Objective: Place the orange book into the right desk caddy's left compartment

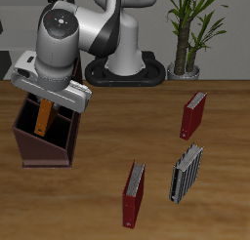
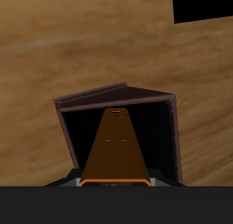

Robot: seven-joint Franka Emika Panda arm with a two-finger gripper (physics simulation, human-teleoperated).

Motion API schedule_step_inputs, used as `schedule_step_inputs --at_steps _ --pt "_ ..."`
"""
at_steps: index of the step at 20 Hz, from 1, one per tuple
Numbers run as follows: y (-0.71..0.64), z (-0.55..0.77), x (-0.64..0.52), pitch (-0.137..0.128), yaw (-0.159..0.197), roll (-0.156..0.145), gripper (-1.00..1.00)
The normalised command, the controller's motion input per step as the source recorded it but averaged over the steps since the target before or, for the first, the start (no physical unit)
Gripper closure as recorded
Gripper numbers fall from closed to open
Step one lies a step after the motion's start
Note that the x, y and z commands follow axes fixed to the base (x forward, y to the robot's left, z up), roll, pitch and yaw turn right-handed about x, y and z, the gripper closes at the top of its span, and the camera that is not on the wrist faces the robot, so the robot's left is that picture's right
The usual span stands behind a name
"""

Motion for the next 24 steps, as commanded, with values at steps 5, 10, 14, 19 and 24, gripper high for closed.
schedule_step_inputs --at_steps 5,10,14,19,24 --pt "-0.01 -0.19 0.05 0.032 0.004 -0.019 1.0" --pt "-0.04 -0.11 0.05 0.015 -0.005 -0.012 1.0" --pt "-0.04 -0.15 0.05 0.039 0.012 0.011 1.0" --pt "-0.09 -0.08 0.02 0.026 -0.003 -0.037 -1.0" --pt "-0.06 -0.05 -0.01 0.023 -0.017 -0.034 -1.0"
